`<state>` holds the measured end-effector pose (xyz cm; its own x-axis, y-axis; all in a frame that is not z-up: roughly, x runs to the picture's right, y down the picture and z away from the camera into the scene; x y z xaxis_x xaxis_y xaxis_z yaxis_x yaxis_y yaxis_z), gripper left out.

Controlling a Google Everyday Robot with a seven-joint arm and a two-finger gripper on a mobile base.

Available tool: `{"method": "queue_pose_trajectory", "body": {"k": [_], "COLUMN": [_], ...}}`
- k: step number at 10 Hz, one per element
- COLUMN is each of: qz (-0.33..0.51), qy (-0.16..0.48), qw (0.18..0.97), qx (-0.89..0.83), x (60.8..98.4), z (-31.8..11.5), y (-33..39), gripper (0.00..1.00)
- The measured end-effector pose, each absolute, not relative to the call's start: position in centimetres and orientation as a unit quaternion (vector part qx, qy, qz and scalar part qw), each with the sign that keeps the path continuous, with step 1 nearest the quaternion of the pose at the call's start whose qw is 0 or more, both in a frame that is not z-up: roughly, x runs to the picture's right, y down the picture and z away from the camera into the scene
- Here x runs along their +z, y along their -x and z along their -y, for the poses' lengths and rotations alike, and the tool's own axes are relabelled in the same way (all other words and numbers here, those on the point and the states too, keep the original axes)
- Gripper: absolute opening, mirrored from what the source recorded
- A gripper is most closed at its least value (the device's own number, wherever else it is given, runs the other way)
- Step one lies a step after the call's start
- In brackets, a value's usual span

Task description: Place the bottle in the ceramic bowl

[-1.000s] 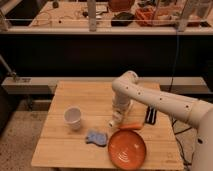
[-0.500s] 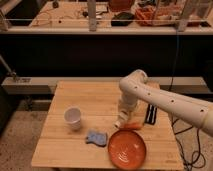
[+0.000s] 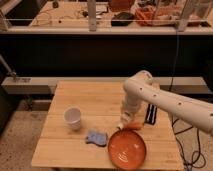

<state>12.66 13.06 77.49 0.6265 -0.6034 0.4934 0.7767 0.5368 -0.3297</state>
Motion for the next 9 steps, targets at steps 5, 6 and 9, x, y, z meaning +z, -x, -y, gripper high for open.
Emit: {"method": "queue_pose_trajectory", "body": {"k": [5, 6, 9], "qz": [0.167, 0.169, 0.174], "qy": [0.273, 0.273, 0.274], "qw": [0.859, 0.858, 0.854], "qx": [-0.400, -0.401, -0.407], "x": [75.5, 75.3, 74.2], "z": [-14.6, -14.7, -16.1], "y": [-14.1, -14.1, -14.0], "gripper": [0.01, 0.01, 0.01]}}
